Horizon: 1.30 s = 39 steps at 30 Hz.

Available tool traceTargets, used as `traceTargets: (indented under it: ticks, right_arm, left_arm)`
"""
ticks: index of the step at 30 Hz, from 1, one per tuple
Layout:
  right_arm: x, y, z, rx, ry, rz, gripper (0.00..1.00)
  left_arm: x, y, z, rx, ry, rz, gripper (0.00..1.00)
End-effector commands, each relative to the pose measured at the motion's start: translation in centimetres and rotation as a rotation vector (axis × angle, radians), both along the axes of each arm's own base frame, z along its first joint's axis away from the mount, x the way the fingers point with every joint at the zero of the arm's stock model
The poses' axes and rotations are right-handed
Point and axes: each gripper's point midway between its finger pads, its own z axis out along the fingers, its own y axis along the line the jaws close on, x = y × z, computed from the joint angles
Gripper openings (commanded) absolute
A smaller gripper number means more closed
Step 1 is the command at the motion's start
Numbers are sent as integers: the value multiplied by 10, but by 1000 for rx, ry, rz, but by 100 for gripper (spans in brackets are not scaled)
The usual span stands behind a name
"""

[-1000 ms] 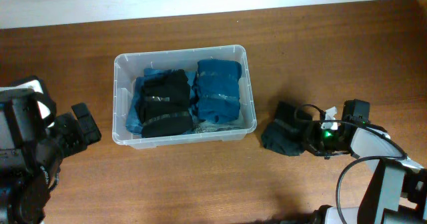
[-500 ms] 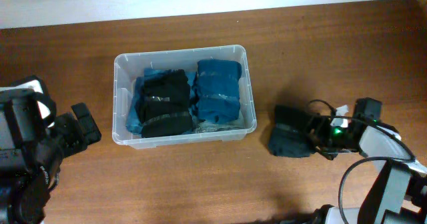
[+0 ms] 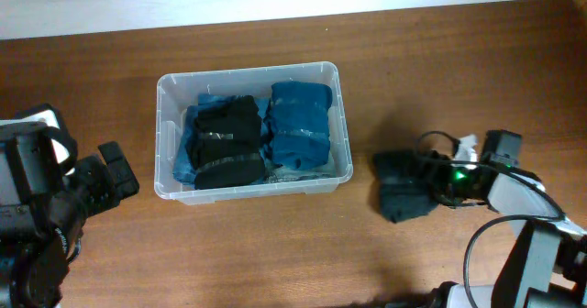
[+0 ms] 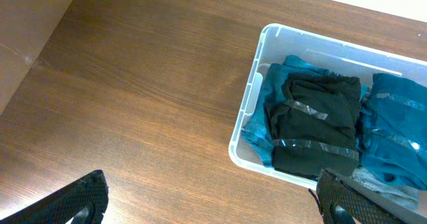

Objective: Pack container
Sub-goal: 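Grasp the second black taped garment with the right gripper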

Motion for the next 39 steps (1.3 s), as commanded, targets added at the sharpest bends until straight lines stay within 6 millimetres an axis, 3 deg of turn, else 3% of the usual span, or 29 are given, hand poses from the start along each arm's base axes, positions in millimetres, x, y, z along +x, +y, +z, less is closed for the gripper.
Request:
traceTargets:
  ticks: [1,4,11,21,23,32,39]
  right_arm:
    - [-13,49,-1,125,-31,187,82]
    - [-9,48,5,129,-53,184,78]
    - [7,11,27,87,-138,80,79]
    - [5,-14,17,0,-106,18,83]
    - [3,-11,14,-15,-93,31,83]
    - [-8,44,-1,-76,-53,247,78]
    - [-11,64,-5,-111,-28,309,58]
  left_arm:
    - [0,0,1,3,-2,-4,100]
    - [0,0,1,3,-2,-4,100]
    - [0,0,1,3,-2,-4,100]
    - [0,0,1,3,-2,-4,100]
    - [0,0,1,3,-2,-4,100]
    - [0,0,1,3,-2,-4,100]
    - [0,0,1,3,-2,-4,100]
